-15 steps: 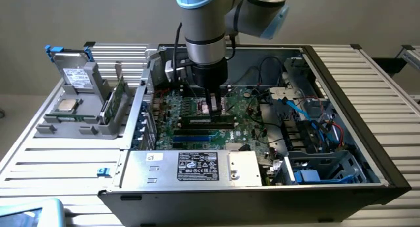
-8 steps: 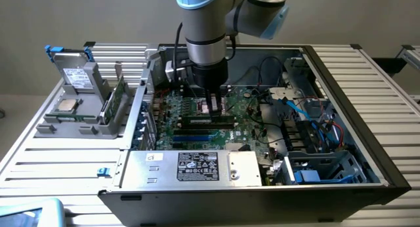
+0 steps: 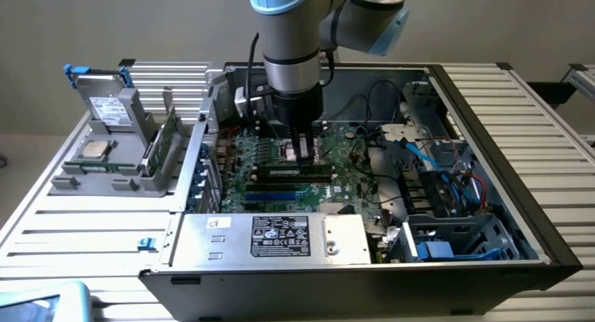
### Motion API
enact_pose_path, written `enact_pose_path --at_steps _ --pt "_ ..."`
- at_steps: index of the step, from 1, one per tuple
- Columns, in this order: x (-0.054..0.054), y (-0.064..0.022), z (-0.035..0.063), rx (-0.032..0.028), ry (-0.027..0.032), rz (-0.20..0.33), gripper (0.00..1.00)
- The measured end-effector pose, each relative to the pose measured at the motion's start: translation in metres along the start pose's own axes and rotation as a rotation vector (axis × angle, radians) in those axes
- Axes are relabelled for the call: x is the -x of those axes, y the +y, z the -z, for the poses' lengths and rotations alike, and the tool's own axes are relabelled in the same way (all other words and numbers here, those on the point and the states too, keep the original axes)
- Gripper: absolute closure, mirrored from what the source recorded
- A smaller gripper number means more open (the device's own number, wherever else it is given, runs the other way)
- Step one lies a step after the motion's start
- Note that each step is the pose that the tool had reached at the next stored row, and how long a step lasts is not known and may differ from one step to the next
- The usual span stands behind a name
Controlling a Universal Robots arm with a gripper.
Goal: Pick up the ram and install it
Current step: 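Insert the ram into the slot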
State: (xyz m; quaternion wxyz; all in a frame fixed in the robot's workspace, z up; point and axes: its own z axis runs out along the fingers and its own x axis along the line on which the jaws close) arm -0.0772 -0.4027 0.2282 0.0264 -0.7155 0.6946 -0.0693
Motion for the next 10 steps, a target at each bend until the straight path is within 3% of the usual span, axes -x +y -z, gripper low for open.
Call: enact_pose_path --at_steps 10 --pt "0.0002 0.0023 -0.0015 0.0005 0.0015 -0.010 0.85"
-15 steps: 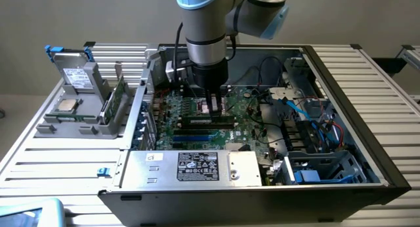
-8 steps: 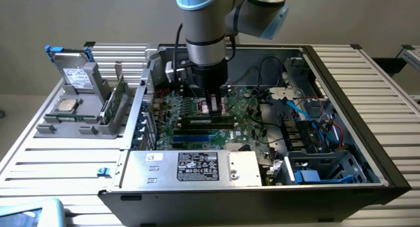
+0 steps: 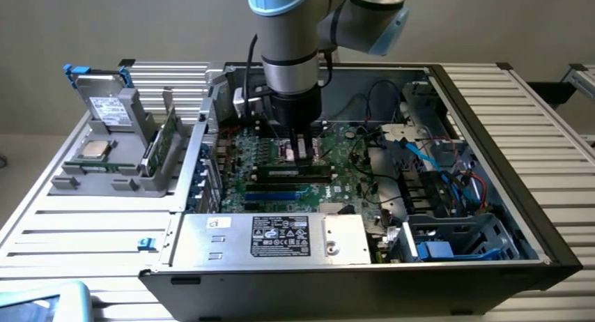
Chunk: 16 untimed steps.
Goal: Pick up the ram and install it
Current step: 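Insert the ram into the slot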
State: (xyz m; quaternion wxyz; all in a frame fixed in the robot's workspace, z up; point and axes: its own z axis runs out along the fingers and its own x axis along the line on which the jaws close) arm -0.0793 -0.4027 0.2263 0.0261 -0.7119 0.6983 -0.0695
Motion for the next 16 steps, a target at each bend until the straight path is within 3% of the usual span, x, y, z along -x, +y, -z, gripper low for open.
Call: enact_pose_path --at_steps 8,11,12,16 --pt "0.0008 0.0003 -0.0027 0.0002 0.0007 -0.004 0.85" --pt "0.0008 0.0004 -0.0029 0.0003 0.0007 -0.004 0.84" --pt "0.0009 0.0004 -0.0030 0.0003 0.0006 -0.005 0.77" --pt "0.0009 -0.0023 -0.0005 0.0003 0.0007 -0.006 0.77"
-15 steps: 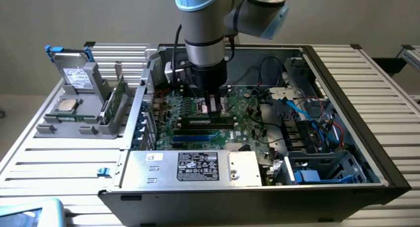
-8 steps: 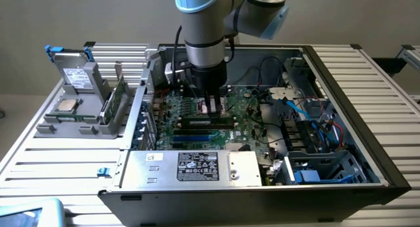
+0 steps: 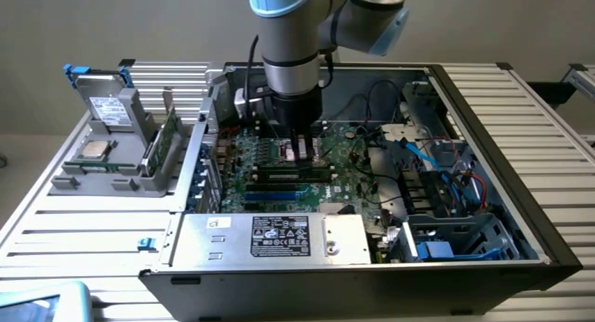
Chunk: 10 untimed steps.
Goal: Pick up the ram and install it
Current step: 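Insert the ram into the slot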
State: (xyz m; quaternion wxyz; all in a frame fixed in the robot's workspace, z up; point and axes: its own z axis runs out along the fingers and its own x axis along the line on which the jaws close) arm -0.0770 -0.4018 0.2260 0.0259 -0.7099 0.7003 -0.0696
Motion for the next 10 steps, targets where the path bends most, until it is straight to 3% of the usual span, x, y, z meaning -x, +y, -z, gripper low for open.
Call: enact_pose_path --at_steps 5,7,10 --pt "-0.001 -0.0081 0.0164 0.0053 0.0000 0.000 0.77" --pt "-0.002 -0.0109 0.0211 0.0140 -0.0002 0.001 0.77" --pt "-0.002 -0.0156 0.0237 0.0350 -0.0007 0.002 0.77"
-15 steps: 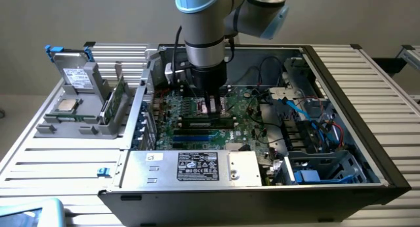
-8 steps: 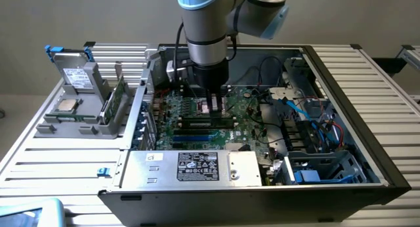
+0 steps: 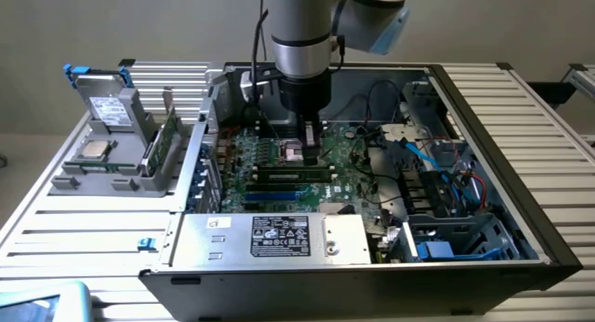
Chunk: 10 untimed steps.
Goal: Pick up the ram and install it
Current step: 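Insert the ram into the slot, then press down the ram until it locks into place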
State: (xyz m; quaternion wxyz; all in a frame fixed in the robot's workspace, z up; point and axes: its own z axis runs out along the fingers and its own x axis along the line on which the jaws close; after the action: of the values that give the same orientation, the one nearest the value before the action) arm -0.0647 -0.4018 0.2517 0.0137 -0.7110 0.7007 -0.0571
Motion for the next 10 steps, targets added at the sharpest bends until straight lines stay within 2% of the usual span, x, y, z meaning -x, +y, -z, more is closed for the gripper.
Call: enact_pose_path --at_steps 4,10 --pt "-0.0003 -0.0079 0.0012 0.0255 -0.0004 0.002 0.77" --pt "-0.0003 -0.0080 0.0012 0.0258 -0.0003 0.001 0.77"
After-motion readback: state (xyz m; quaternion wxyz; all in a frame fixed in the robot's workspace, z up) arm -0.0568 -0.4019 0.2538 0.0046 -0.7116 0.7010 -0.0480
